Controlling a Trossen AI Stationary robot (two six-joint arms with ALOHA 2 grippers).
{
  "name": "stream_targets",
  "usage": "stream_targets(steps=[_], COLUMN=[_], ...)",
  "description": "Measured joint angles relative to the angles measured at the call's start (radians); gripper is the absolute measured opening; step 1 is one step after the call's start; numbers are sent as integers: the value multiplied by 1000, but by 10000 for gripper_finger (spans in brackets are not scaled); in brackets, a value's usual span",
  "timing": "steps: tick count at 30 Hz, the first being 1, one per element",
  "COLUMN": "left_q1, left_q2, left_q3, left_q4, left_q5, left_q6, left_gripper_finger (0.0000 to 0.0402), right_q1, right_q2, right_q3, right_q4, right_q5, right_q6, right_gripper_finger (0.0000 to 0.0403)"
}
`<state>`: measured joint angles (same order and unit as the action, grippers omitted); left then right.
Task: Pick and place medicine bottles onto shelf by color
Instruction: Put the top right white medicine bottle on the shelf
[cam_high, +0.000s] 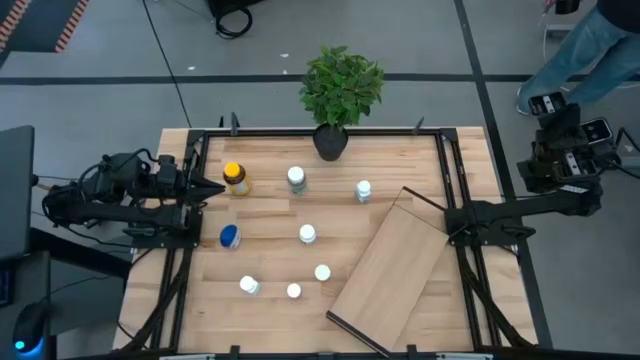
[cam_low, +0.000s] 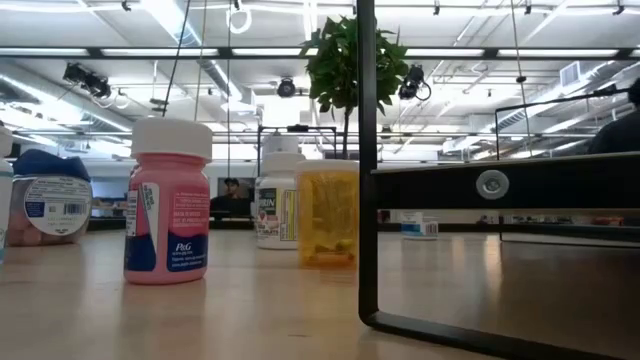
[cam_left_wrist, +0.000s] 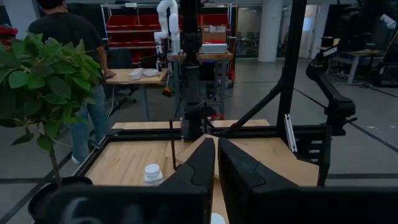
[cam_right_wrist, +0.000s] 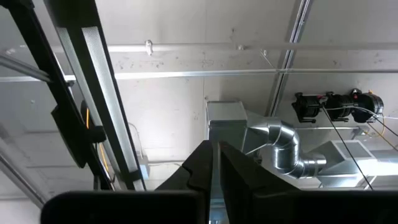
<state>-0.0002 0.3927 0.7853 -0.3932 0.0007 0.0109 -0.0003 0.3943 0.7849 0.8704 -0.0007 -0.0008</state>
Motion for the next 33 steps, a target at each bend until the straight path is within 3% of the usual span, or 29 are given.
stream_targets(steps=[28,33], left_q1=[0,0], left_q2=[0,0], left_q3=[0,0], left_q4=[0,0], left_q5=[0,0], left_q6=[3,172], left_gripper_finger=[33,26], right_q1=[0,0], right_q2=[0,0], right_q3=[0,0], right_q4=[0,0], right_q5=[0,0], right_q6=[0,0], right_gripper_finger=[35,35])
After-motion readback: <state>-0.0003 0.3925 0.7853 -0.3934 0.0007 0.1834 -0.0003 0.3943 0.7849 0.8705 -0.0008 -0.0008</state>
